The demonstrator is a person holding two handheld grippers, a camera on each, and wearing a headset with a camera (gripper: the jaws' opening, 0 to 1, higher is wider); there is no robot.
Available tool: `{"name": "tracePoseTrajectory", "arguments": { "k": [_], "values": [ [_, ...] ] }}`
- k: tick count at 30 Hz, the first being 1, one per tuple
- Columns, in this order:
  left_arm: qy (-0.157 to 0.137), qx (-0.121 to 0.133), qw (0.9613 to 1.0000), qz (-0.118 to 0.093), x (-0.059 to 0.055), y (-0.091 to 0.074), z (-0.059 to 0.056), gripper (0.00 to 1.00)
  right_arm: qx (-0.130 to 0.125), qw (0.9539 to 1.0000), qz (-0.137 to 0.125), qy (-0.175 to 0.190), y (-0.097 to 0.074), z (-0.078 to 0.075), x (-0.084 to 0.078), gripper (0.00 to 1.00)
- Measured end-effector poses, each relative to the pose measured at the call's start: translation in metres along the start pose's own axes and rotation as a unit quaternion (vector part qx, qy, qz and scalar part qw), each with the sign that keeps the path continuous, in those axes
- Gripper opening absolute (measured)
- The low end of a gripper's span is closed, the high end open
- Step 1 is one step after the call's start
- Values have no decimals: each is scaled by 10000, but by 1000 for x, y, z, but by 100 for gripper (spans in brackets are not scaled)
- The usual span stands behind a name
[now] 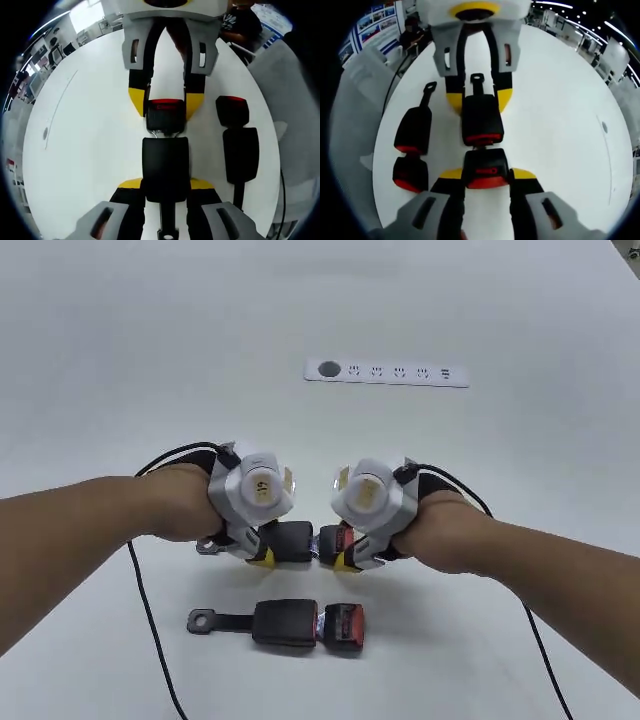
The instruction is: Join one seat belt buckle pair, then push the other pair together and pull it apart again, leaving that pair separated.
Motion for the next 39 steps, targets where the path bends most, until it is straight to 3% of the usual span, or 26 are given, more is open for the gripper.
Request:
{"name": "tracePoseTrajectory", "arguments": {
  "k": [15, 22, 33, 39],
  "values": [
    [-29, 13, 9999, 138, -2, 3, 2, 32, 78, 9999, 33, -147, 0, 2, -1, 34],
    [-90, -6, 10000, 41, -3, 1, 2, 32, 118, 9996, 122, -220, -3, 2, -3, 34],
    [-1, -58, 10000, 61, -3, 0, 2, 32, 49, 9997, 131, -196, -12, 3, -18, 34],
    [34, -74, 9999, 140, -3, 1, 3, 33, -9, 9992, 313, -257, -26, 9, -43, 35]
  ]
}}
Point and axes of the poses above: the centre of the closed fingertips' face, and the gripper's own axes: y roughly forward along the fingers, z roughly to its left, x roughly out of its top, the point moved 1 cm from there along -y, roughly backward along the fingers, and after that the axes turned 9 degrees about -y, right-handed, at the moved point
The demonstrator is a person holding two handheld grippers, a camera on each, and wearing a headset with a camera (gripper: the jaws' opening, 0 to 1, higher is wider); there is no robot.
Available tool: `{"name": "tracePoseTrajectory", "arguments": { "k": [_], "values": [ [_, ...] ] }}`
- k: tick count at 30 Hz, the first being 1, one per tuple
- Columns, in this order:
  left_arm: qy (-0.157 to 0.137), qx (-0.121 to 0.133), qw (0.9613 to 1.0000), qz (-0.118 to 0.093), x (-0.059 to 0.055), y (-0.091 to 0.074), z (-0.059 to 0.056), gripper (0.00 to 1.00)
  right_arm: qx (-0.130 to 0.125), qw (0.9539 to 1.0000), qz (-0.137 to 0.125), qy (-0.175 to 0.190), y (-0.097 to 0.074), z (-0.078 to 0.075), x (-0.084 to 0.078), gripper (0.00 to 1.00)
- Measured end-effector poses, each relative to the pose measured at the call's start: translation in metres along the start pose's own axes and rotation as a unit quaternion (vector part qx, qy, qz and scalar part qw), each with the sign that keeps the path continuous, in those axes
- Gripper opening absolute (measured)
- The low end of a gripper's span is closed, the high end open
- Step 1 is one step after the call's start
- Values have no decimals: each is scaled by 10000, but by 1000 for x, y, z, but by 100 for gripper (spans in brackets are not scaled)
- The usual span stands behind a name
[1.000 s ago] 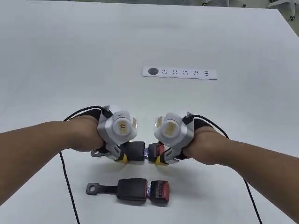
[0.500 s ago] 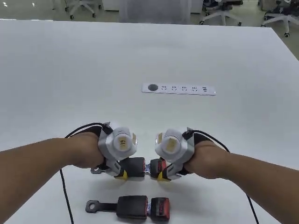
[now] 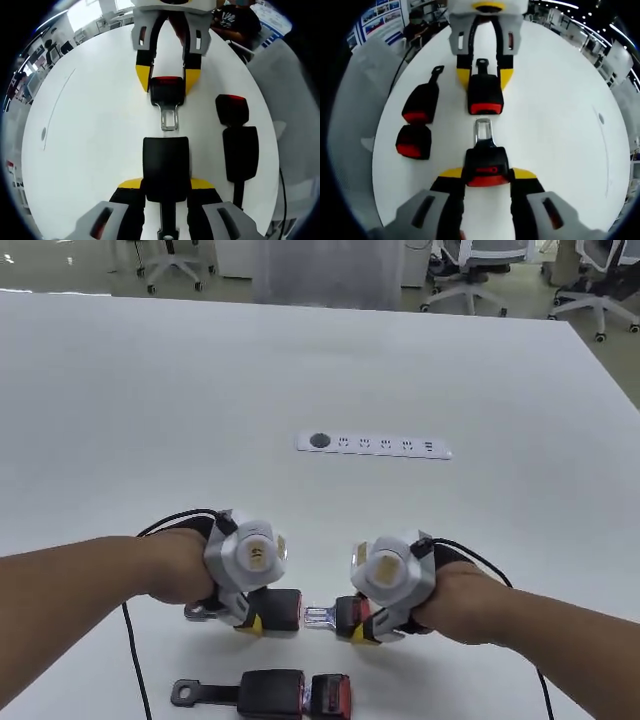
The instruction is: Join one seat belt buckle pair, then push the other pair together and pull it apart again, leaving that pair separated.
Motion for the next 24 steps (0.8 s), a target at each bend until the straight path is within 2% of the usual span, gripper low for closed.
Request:
{"name": "tracePoseTrajectory", "arguments": {
  "k": [7, 10, 14, 18, 24],
  "values": [
    [-77, 25, 9999, -76, 0, 0, -1, 33, 91, 9998, 140, 137, -16, 11, -36, 35],
    [-79, 31, 9999, -54, 0, 0, -1, 33, 69, 9994, 291, 179, -25, 14, -55, 35],
    [-80, 44, 10000, -20, 0, 0, -1, 33, 58, 9988, 396, 271, -33, 17, -72, 35],
    [-117, 110, 9999, 54, 1, 0, -2, 33, 1, 9980, 442, 441, -35, 18, -74, 36],
    [-146, 259, 9994, 199, 1, 0, -2, 33, 5, 9972, 710, 236, -34, 18, -71, 36]
  ]
}}
Point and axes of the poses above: the centre of the closed fingertips' face, and the gripper's own axes: y roughly forward along the fingers, z roughly to its left, x roughly out of its top, the point moved 1 cm from there along -y, roughly backward along the fingers, and after that the axes turned 9 degrees about -y, right-handed, at the moved point
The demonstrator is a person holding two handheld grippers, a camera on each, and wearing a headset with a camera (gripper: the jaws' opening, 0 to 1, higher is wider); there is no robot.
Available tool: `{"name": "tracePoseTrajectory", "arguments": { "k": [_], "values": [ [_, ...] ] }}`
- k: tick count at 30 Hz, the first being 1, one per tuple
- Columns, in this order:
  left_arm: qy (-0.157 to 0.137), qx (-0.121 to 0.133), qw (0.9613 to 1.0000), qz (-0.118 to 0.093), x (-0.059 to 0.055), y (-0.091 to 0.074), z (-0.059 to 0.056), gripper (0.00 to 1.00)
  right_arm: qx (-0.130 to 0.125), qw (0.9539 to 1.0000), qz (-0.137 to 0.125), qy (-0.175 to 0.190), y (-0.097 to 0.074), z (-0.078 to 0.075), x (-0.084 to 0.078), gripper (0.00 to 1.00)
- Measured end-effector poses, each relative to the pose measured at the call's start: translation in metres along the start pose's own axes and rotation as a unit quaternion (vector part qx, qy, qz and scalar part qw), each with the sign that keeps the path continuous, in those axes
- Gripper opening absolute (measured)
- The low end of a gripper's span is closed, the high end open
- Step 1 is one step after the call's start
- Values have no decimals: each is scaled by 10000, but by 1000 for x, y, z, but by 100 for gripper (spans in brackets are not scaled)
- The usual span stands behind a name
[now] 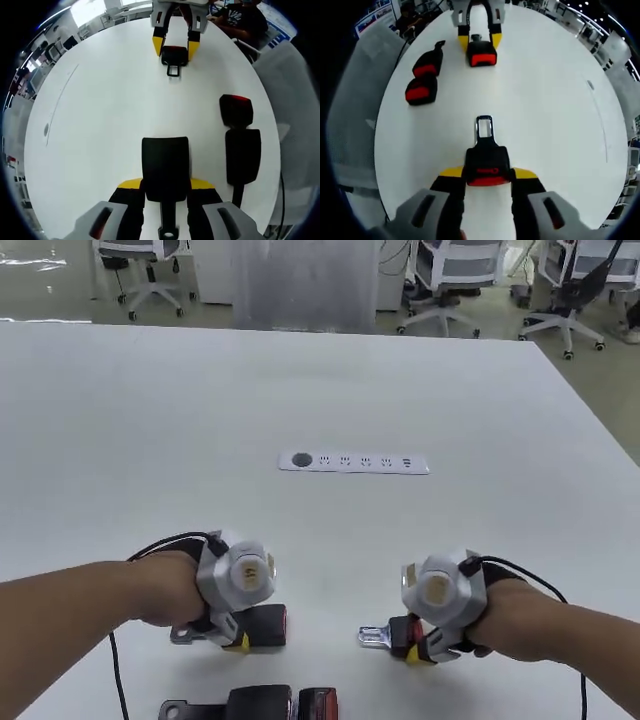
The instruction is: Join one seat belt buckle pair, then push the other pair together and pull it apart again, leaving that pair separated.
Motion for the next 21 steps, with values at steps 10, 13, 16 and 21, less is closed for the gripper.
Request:
{"name": "tracePoseTrajectory", "arguments": {
  "k": [10, 13, 16, 21],
  "values": [
    [86, 726, 9970, 242, -13, -15, 2, 35, -623, 9978, 200, 90, -8, -6, 8, 41],
    [-295, 926, 9951, -189, -9, -36, 1, 36, -830, 9943, -311, 586, -24, -4, 23, 43],
    [-503, 1022, 9920, -546, -10, -53, -6, 39, -965, 9911, -618, 675, -37, 3, 32, 45],
    [-943, 1168, 9827, -1090, -20, -77, -28, 43, -1134, 9868, -844, 783, -57, 28, 34, 52]
  ]
}}
Point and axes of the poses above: the centre of the closed fingertips' face, and the gripper's own axes: y roughly forward along the fingers, z roughly to its left, x roughly out of its top, the point moved 1 cm from there along -y, roughly backward along the fingers, and after that the axes turned 9 degrees about -y, right-handed, at the moved point
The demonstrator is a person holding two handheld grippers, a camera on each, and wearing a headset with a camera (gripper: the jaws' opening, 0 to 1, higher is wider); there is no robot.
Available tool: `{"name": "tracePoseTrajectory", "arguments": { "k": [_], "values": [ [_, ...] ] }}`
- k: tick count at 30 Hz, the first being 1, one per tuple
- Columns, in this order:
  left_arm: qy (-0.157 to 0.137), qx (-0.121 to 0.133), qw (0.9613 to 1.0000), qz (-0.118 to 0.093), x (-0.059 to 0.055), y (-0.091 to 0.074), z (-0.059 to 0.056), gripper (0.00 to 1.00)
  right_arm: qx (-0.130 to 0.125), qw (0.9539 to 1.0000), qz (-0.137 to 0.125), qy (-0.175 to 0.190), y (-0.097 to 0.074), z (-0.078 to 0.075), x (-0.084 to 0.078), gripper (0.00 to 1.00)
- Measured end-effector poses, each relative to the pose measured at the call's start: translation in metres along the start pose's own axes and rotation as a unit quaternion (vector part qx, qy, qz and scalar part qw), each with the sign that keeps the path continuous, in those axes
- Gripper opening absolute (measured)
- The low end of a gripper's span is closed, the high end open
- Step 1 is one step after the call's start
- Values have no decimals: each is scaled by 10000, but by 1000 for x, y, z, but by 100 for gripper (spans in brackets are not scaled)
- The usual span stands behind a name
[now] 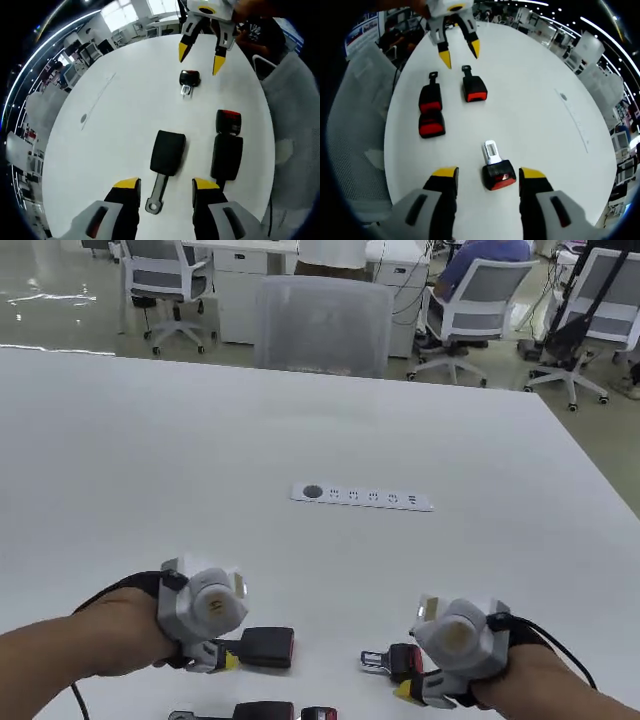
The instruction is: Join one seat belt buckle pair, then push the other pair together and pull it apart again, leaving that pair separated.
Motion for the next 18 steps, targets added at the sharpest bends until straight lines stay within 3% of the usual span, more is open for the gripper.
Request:
{"name": "tracePoseTrajectory", "arguments": {
  "k": [2, 5, 6, 9, 12, 15, 18],
  "values": [
    [-156, -62, 9996, -248, -5, -13, -13, 45, -84, 9999, -90, 15, -10, 9, -1, 54],
    [-311, 22, 9990, -336, -20, -30, -23, 48, -141, 9996, -170, 147, -22, 21, -4, 55],
    [-409, 67, 9984, -379, -26, -36, -26, 49, -157, 9988, -187, 425, -26, 26, -7, 55],
    [-776, 169, 9953, -552, -37, -52, -30, 53, -293, 9966, -376, 672, -39, 33, -8, 57],
    [-1035, 318, 9918, -676, -46, -63, -27, 58, -434, 9958, -399, 698, -49, 37, -12, 62],
    [-1432, 436, 9853, -829, -55, -76, -25, 63, -541, 9933, -448, 920, -61, 45, -18, 68],
    [-1629, 494, 9809, -941, -59, -85, -27, 70, -616, 9917, -460, 1031, -65, 52, -23, 76]
  ]
}}
Point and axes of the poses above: the centre of the closed fingertips' face, and the gripper's own axes: y roughly forward along the fingers, z roughly to its left, x roughly out of its top, the point moved 1 cm from there along -y, roughly backward along the fingers, and after that the axes turned 9 degrees about -y, right-handed, at the moved point
